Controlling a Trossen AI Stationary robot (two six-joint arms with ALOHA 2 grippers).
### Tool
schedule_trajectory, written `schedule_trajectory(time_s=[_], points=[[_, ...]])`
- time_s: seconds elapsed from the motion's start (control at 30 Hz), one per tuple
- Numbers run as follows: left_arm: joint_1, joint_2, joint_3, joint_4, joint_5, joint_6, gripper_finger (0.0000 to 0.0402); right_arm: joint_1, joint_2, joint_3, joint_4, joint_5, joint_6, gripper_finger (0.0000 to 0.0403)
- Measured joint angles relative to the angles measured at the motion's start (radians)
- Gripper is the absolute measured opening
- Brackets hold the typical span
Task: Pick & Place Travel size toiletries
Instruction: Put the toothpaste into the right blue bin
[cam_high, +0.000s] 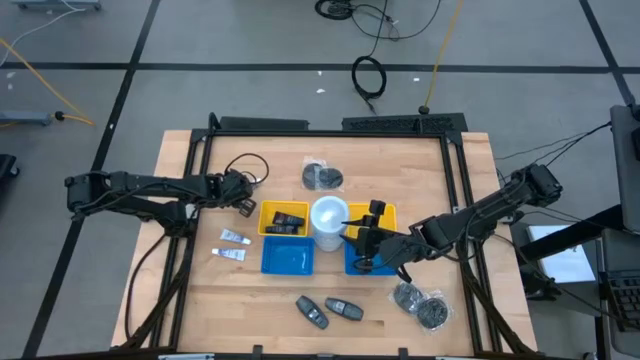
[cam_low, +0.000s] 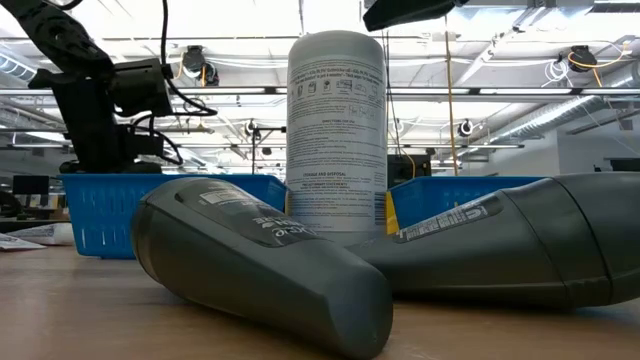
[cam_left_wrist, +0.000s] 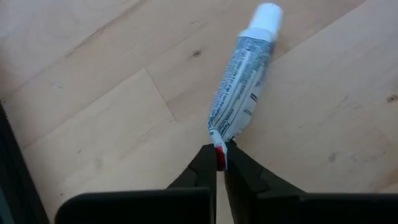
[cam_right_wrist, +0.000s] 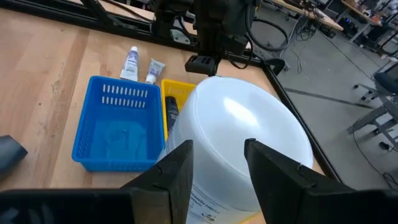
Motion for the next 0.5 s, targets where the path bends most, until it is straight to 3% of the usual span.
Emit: schedule_trajectory(time_s=[0.5], points=[[-0.046,-0.056,0.036,-0.034,-0.008,0.000,0.0000,0.000,0.000,0.000,0.000,0.000,-0.002,0.0141]])
